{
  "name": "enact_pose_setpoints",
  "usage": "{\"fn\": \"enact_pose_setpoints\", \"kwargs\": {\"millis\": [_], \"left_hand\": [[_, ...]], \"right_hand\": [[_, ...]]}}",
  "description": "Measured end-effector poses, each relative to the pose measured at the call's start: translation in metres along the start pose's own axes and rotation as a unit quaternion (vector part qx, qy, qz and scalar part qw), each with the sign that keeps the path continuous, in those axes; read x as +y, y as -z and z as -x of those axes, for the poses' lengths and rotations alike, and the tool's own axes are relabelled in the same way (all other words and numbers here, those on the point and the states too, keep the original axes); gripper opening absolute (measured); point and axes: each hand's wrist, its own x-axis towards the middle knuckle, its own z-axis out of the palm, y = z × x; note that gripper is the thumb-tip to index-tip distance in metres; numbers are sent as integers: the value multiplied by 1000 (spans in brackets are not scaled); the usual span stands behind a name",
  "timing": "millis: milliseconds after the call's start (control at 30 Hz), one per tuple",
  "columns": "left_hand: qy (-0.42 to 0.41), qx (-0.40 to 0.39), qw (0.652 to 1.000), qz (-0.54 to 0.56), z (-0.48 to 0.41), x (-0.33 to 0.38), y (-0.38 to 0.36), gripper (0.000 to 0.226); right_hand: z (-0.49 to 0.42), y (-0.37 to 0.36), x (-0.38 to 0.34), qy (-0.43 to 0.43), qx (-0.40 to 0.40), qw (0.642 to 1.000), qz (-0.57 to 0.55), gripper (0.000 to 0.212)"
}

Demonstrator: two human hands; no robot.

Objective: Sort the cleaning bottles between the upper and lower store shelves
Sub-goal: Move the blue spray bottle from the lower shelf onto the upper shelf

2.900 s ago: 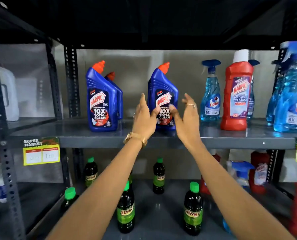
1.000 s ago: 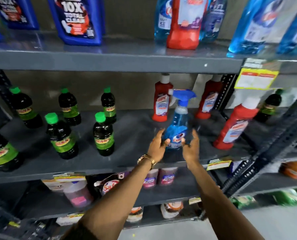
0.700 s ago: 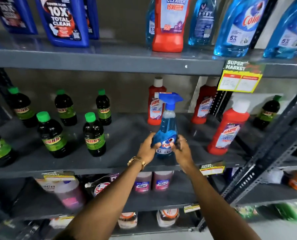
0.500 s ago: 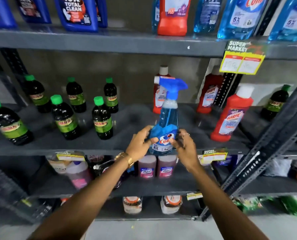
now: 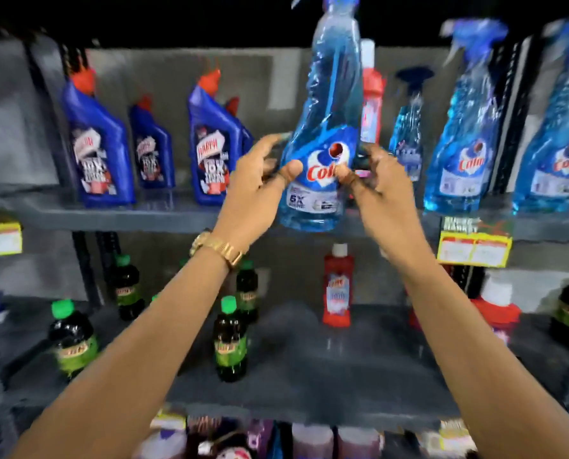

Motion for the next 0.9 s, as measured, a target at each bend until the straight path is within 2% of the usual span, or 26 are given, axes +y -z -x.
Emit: {"fn": "enact_pose_setpoints", "kwargs": {"millis": [100,200,400,500,567,633,700,767,800,833,867,900], "left_hand": [[6,17,1000,-15,-33,-17,2,28],[36,22,997,-61,-49,-43,2,33],[91,23,985,-142,-72,-82,-3,30],[112,11,978,-177,-78,-87,-4,30],[119,-7,975,-187,-76,-88,-2,37],[83,0,968,-237,-69,-89,-1,59],[-47,71,938,-336,-60,-84,-2,66],[-169,94,928,-319,-58,-76,-12,55],[-178,71,941,-277,-59,-69,-22,51],[-157,40,958,-236,-64,-63,-32,47],[-115,8,972,-207,-70,-58,-44,45],[-65,-19,979,-191,-76,-52,-57,46]], "right_hand": [[-34,-17,6,8,8,1000,29,27],[-51,-36,23,-42,-21,997,56,26],[-80,-60,47,-68,-31,981,177,24],[-81,-64,47,-70,-64,970,225,23],[-78,-57,40,-59,-83,949,298,23],[-73,-40,33,-21,-54,945,323,29],[-72,-15,27,32,30,950,308,39],[-85,12,30,58,103,938,324,43],[-96,24,36,37,107,942,316,47],[-107,32,42,-17,85,962,258,51],[-116,35,46,-86,48,983,156,56],[-119,36,51,-153,14,987,48,58]]}}
